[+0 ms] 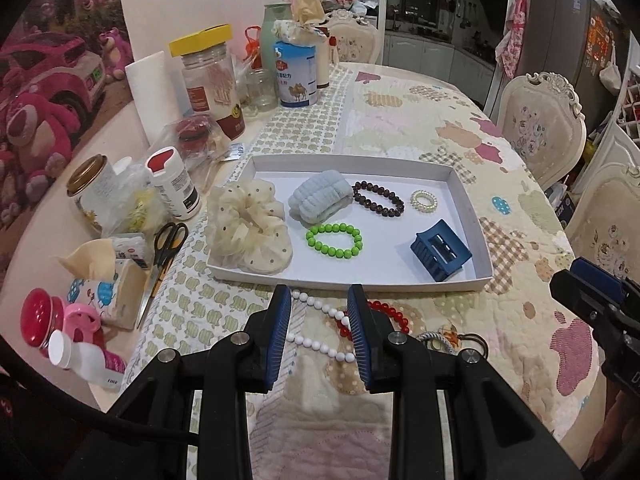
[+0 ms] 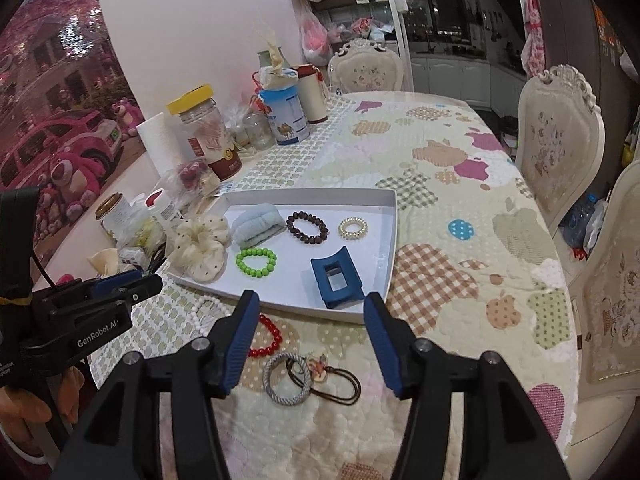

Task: Organize jewelry
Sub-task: 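Move the right tool toward the grey braided band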

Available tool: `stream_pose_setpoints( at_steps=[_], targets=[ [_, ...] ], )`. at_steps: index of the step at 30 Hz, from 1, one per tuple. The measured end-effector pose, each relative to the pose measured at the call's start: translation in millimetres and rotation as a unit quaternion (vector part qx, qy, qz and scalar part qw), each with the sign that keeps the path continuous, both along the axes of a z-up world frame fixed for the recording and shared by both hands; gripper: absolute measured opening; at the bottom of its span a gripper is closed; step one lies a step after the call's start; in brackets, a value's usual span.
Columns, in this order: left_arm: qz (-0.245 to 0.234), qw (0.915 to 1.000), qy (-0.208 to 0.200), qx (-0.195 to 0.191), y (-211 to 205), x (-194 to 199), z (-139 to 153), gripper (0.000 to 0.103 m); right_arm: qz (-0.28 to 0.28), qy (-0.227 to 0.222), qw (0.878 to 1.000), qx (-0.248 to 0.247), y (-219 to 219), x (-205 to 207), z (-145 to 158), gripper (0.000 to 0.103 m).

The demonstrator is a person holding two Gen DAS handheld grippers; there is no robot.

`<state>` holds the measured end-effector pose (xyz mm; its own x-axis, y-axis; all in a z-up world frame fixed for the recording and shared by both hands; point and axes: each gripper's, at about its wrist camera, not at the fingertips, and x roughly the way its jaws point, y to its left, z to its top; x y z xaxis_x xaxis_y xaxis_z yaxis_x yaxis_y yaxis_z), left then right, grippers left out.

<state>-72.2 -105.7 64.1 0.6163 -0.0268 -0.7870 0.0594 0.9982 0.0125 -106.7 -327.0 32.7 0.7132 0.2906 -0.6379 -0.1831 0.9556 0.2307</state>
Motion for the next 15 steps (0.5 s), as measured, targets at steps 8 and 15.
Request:
stream_pose_setpoints(
  at_steps=[8, 15],
  targets=[
    [0.003, 1.0, -0.008, 0.003, -3.9, -11.8, 5.5, 0.028, 0.006, -0.005, 1.0, -0.005, -1.9, -16.0, 3.7, 0.058],
    [0.002, 1.0, -0.006, 0.004, -5.9, -16.3, 4.2, 0.028, 0.013, -0.005, 1.0, -0.008, -1.2, -23.3, 2.5, 0.058]
  ],
)
